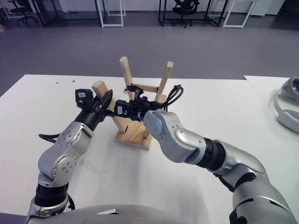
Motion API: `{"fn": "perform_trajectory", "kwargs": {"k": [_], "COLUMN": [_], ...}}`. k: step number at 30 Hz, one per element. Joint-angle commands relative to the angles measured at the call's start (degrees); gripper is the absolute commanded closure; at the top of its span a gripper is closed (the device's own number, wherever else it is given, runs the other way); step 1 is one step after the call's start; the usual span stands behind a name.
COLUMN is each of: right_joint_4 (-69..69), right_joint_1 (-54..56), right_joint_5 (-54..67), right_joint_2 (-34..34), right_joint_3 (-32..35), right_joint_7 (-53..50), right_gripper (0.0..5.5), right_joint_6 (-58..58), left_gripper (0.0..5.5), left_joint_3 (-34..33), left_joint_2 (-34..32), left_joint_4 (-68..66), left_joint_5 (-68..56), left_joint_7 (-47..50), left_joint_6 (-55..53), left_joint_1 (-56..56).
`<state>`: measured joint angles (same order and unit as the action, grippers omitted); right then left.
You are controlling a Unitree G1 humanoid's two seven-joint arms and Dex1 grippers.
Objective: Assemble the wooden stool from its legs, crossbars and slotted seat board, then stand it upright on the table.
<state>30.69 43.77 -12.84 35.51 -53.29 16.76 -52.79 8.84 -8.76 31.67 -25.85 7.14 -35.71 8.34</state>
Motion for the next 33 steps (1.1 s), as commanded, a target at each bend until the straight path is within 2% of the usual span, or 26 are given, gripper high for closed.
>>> {"fn": "perform_trajectory", "kwargs": {"k": [1, 2, 3, 5, 9, 11, 13, 14, 16, 19, 21, 23, 25, 28, 30, 33], "right_joint_4": [-2.4, -2.4, -2.6, -3.2, -2.9, -2.3, -1.7, -1.5, -2.9, -9.0, -11.1, -9.6, -6.8, -12.6, -13.9, -13.2], "right_joint_1": [-7.3, -8.2, -9.0, -10.3, -12.1, -11.2, -10.1, -9.6, -7.8, -3.3, -3.9, -9.4, -21.4, -33.4, -33.4, -29.6], "right_joint_5": [1.5, 0.8, 0.0, -1.5, -3.4, -2.7, 0.8, 4.0, 16.6, 32.4, 44.7, 57.2, 60.9, 52.0, 49.7, 52.7], "right_joint_2": [0.2, 0.5, 0.9, 1.4, 2.9, 3.1, 2.4, 1.4, -2.3, -4.0, -5.2, -7.8, -11.1, -12.4, -11.4, -11.1], "right_joint_3": [-3.9, -3.8, -3.8, -2.9, 5.2, 13.1, 22.3, 27.3, 41.5, 58.2, 66.1, 71.4, 69.6, 61.1, 59.2, 62.0], "right_joint_7": [7.3, 7.7, 8.0, 8.3, 6.9, 5.3, 5.3, 5.9, 8.3, 11.0, 11.9, 10.8, 9.8, 7.8, 7.6, 7.3], "right_gripper": [1.47, 1.47, 1.47, 1.47, 1.47, 1.47, 1.47, 1.47, 1.47, 1.47, 1.47, 1.47, 1.47, 1.47, 1.47, 1.47], "right_joint_6": [-0.9, -0.2, 0.7, 1.9, 10.4, 19.2, 26.4, 28.4, 31.2, 28.4, 22.0, 14.9, 11.2, 12.1, 13.9, 15.2], "left_gripper": [4.47, 4.47, 4.1, 3.68, 3.11, 2.75, 2.42, 2.24, 1.86, 1.37, 1.03, 0.67, 0.29, 0.13, 0.13, 0.13], "left_joint_3": [10.0, 10.7, 10.1, 7.5, -4.6, -10.0, -12.7, -13.4, -15.3, -19.8, -20.7, -18.3, -11.3, 3.9, 3.6, -5.5], "left_joint_2": [-3.5, -4.2, -4.2, -3.4, 0.7, 1.8, 2.2, 2.2, 1.1, -7.2, -13.3, -16.8, -16.4, -16.3, -14.9, -12.0], "left_joint_4": [-1.9, -2.0, -2.0, -1.3, 4.1, 7.6, 10.2, 11.0, 10.4, 2.6, -3.9, -9.7, -17.6, -37.2, -36.8, -28.6], "left_joint_5": [0.4, 0.6, 0.3, -0.4, -9.5, -16.0, -21.8, -24.4, -29.7, -32.4, -29.6, -25.4, -18.6, -0.8, -1.1, -13.6], "left_joint_7": [-7.9, -8.5, -8.6, -8.1, -7.9, -7.6, -7.5, -7.4, -7.1, -12.9, -19.4, -26.1, -32.6, -41.0, -43.5, -42.0], "left_joint_6": [-7.9, -8.4, -8.2, -7.5, -6.8, -6.2, -6.2, -6.5, -6.9, -7.7, -6.6, -4.6, -0.4, 12.9, 14.7, 9.6], "left_joint_1": [-0.7, -0.6, -0.6, 0.3, 4.3, 7.2, 10.3, 11.9, 18.4, 29.5, 31.4, 29.4, 23.0, 14.3, 10.8, 13.8]}}
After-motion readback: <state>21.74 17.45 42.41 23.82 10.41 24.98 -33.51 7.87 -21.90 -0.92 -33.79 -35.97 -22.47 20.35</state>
